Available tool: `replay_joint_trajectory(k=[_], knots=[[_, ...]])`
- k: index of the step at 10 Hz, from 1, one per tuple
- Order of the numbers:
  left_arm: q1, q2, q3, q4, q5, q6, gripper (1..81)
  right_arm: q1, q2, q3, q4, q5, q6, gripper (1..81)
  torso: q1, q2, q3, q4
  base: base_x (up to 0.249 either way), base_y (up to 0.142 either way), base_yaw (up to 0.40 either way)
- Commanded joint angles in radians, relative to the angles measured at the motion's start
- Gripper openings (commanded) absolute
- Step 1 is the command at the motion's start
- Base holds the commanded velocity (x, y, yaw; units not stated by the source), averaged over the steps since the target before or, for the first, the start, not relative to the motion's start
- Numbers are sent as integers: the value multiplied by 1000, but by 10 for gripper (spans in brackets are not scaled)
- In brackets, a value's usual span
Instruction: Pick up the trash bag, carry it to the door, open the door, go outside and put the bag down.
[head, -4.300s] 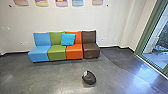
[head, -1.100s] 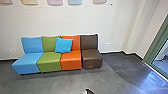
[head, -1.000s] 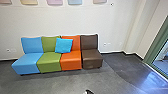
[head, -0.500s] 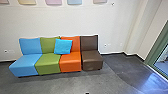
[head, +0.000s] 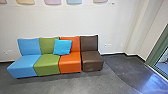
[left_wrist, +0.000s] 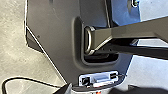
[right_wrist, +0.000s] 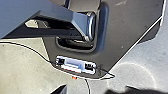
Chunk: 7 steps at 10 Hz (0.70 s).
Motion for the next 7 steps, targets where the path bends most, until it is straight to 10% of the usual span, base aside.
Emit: replay_joint_trajectory(k=[1, 7], knots=[[-10, -4, 7, 9, 68, 1, 811, 10, -8, 6, -2, -66, -3, 811, 0, 0, 0, 0, 0, 0, 0], [-13, -120, 154, -5, 75, -13, 811, 21, -144, 220, 4, -69, 0, 811, -1, 0, 0, 0, 0, 0, 0]])
